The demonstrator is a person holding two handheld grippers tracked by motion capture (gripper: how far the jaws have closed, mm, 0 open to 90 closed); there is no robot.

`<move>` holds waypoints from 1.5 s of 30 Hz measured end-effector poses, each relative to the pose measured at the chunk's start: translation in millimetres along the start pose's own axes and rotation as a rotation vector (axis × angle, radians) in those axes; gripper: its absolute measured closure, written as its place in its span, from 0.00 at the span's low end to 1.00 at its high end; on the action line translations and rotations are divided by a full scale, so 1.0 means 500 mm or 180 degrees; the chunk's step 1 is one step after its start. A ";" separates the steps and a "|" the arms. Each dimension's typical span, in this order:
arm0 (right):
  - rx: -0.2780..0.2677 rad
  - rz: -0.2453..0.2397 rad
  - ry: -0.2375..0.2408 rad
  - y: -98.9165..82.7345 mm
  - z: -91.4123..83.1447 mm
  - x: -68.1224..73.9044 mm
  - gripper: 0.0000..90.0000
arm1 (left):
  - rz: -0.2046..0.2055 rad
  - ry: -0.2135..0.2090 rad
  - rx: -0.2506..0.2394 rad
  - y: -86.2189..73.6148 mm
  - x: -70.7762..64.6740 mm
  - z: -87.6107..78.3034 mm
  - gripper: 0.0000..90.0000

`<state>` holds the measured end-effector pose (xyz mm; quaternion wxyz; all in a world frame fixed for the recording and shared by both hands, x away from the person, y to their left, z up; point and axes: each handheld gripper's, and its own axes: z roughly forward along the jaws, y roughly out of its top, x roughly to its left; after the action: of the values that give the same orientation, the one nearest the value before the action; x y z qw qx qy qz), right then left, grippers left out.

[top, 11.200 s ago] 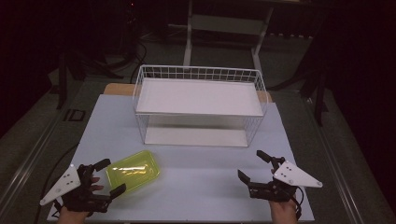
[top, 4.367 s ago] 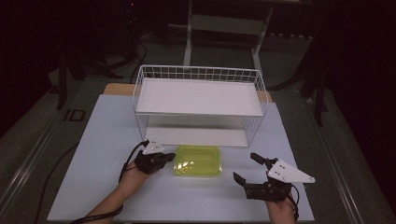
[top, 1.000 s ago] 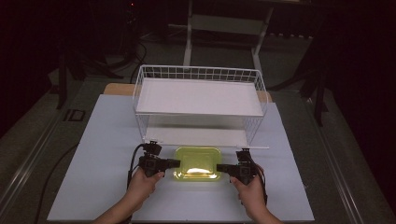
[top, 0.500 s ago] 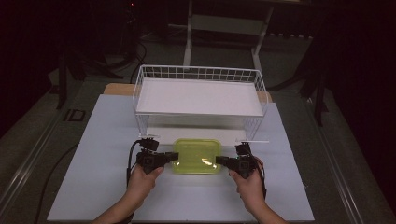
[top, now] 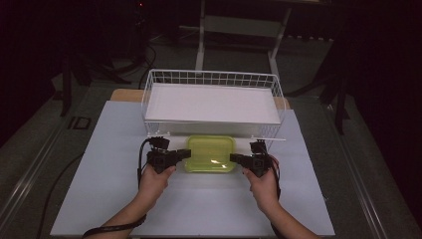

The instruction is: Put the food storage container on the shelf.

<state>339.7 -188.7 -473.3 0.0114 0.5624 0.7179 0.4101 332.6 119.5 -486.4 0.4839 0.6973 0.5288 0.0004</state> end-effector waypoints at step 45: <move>-0.0355 0.0154 -0.0328 0.039 0.087 -0.034 0.76 | 0.0121 0.0203 -0.0489 0.008 0.074 0.096 0.64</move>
<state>382.1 -176.6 -498.2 0.0698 0.5983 0.6787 0.4201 376.4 114.6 -527.8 0.5188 0.6677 0.5290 0.0723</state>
